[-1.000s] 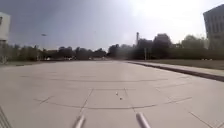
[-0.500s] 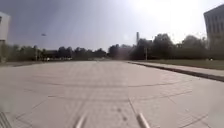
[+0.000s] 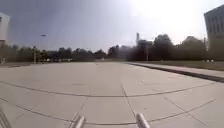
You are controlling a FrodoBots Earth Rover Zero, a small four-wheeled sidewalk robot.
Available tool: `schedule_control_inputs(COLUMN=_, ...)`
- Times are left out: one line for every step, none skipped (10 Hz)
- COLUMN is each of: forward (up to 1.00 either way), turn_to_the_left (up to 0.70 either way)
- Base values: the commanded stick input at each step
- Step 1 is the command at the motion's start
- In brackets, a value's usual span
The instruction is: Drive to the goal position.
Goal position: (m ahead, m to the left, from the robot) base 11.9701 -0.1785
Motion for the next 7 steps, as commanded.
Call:
schedule_control_inputs(forward=1.0, turn_to_the_left=0.0)
schedule_control_inputs(forward=1.0, turn_to_the_left=0.0)
schedule_control_inputs(forward=1.0, turn_to_the_left=0.0)
schedule_control_inputs(forward=1.0, turn_to_the_left=0.0)
schedule_control_inputs(forward=1.0, turn_to_the_left=0.0)
schedule_control_inputs(forward=1.0, turn_to_the_left=0.0)
schedule_control_inputs(forward=1.0, turn_to_the_left=0.0)
